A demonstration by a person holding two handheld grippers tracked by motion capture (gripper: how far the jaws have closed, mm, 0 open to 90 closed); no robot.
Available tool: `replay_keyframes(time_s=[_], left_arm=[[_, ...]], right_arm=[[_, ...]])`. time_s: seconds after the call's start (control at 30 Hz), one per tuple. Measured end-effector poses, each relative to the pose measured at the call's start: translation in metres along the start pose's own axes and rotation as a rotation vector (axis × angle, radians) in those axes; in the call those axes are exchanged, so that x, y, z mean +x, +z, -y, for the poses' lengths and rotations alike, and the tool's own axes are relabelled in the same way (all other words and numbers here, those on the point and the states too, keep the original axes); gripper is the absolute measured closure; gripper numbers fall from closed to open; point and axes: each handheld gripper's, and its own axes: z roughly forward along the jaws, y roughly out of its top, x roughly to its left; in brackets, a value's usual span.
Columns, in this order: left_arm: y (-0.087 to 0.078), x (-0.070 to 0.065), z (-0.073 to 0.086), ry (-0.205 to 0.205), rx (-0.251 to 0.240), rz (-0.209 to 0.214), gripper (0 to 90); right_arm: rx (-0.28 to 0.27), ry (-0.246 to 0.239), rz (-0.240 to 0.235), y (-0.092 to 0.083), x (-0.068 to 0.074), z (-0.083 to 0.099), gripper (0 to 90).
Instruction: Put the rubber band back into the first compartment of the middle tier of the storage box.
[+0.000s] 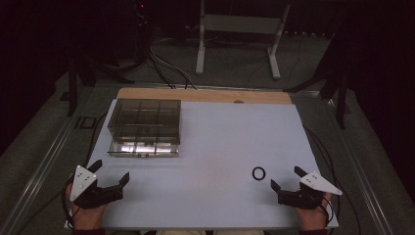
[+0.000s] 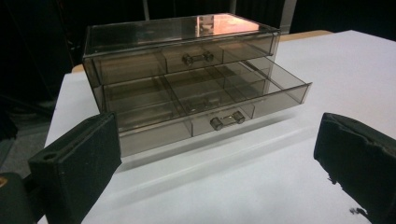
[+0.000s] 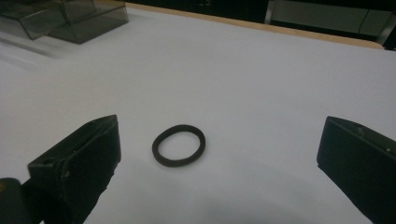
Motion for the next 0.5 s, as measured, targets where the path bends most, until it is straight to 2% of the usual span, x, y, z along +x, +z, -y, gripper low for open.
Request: replay_keyframes(time_s=[0.23, 0.5], left_arm=[[0.0004, -0.0025, 0.0014, 0.026, 0.003, -0.018, 0.8], [0.0009, -0.0037, 0.0024, 0.022, 0.005, -0.022, 0.8]], right_arm=[[0.002, 0.000, -0.001, 0.0009, -0.0004, -0.0007, 0.0], [0.005, 0.005, 0.006, 0.0029, 0.0003, -0.0018, 0.0]])
